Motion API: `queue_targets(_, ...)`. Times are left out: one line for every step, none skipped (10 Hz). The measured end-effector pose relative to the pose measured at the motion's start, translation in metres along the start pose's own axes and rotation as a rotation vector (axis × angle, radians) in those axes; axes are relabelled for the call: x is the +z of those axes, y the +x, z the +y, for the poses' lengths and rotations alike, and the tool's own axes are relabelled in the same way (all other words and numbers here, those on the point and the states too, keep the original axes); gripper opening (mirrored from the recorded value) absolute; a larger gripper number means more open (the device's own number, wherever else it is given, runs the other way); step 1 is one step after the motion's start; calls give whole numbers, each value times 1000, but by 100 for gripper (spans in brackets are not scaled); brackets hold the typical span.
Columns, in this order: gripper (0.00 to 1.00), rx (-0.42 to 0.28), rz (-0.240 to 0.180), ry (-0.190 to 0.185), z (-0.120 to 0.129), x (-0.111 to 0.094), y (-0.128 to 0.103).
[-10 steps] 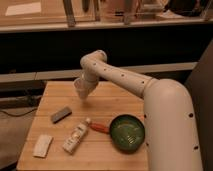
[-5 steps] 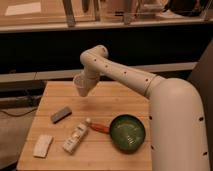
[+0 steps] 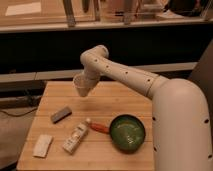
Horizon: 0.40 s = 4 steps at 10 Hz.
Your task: Pick up the ceramic cup
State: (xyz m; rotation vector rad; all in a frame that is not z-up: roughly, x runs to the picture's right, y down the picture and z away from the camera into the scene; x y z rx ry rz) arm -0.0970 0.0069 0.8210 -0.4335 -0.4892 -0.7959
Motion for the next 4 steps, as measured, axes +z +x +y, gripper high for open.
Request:
queue_targets(0,-4,0,2,1,-1,-1)
queue_targets(0,-7,-1,7,1,-2,-2)
queue_targets(0,-9,-1,11,2,-4,-3)
queue_targets(0,-12,-1,17,2,-6,-4)
